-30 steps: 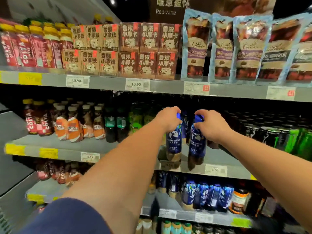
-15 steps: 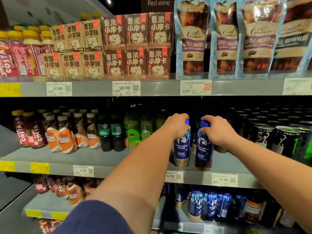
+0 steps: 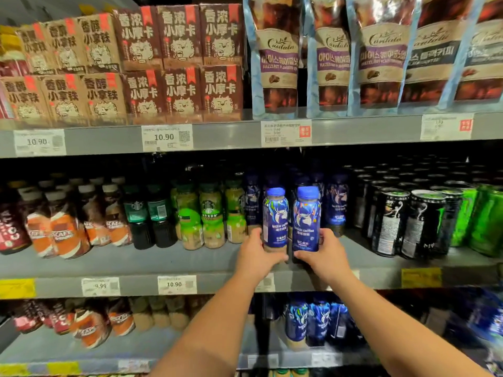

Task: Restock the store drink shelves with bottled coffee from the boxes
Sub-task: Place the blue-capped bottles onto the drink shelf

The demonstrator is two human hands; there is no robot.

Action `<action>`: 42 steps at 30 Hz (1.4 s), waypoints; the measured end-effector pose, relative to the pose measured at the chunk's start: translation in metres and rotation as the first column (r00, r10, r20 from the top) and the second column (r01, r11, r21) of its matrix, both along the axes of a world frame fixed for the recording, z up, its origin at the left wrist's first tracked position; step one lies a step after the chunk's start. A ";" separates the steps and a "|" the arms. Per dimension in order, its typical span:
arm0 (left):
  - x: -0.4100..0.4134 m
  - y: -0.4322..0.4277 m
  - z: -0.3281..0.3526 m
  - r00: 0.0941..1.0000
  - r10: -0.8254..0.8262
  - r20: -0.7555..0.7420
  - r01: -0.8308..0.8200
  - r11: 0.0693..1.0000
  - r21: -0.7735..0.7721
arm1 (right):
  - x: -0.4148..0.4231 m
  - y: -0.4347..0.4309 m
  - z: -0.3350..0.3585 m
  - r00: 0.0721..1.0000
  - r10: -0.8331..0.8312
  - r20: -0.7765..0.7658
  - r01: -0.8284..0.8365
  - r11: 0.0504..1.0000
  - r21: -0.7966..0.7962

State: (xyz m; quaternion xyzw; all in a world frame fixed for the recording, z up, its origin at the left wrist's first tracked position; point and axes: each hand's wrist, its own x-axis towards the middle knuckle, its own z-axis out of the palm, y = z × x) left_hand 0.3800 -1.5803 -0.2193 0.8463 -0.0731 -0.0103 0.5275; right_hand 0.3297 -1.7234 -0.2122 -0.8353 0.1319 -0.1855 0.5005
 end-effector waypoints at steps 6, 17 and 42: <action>0.021 -0.020 0.000 0.996 0.089 -0.014 -0.088 0.994 0.067 | 0.011 -0.017 -0.006 0.997 0.034 -0.064 -0.037 0.998 -0.048; 0.027 -0.051 -0.007 0.999 -0.038 -0.008 0.037 0.998 -0.041 | 0.019 -0.086 0.000 0.973 -0.143 -0.179 0.123 0.985 -0.121; 0.024 -0.079 -0.012 0.982 0.151 0.114 -0.171 0.967 0.190 | 0.043 -0.087 -0.016 0.908 -0.369 -0.199 0.296 0.900 -0.319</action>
